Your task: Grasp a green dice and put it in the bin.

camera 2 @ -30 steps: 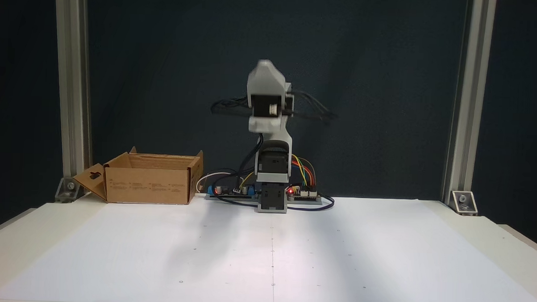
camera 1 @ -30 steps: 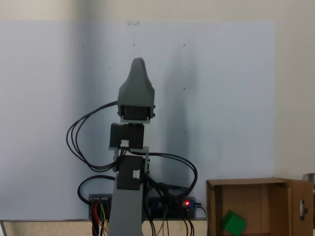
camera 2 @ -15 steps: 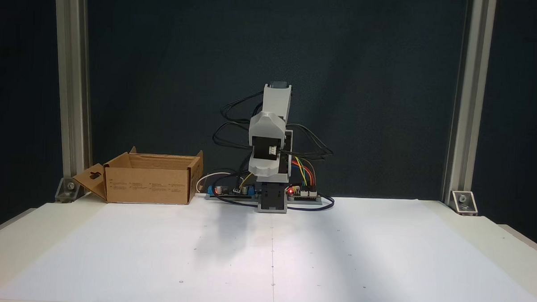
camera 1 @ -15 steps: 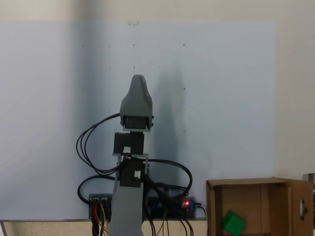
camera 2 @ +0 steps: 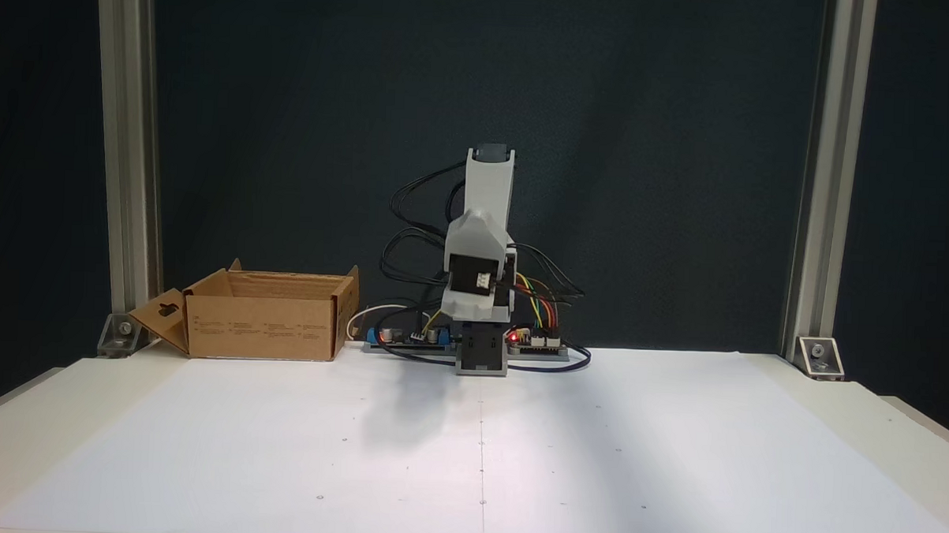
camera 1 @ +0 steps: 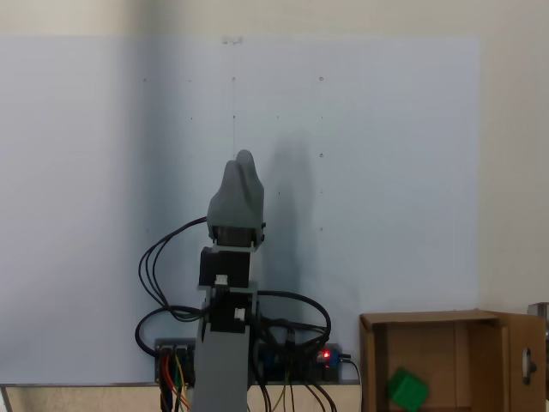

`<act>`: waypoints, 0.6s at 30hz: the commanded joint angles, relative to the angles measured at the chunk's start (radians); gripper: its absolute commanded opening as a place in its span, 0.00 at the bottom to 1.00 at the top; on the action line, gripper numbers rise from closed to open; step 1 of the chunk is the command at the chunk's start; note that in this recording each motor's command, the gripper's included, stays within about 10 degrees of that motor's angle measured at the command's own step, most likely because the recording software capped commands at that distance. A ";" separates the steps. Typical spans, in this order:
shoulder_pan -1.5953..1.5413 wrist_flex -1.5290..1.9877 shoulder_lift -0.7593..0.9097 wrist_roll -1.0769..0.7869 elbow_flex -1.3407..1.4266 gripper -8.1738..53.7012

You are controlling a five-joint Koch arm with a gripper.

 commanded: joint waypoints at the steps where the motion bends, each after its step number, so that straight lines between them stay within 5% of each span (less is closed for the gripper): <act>1: 0.000 -0.148 0.115 -0.060 0.011 0.84; 18: 0.017 -0.344 0.104 -0.060 0.260 0.85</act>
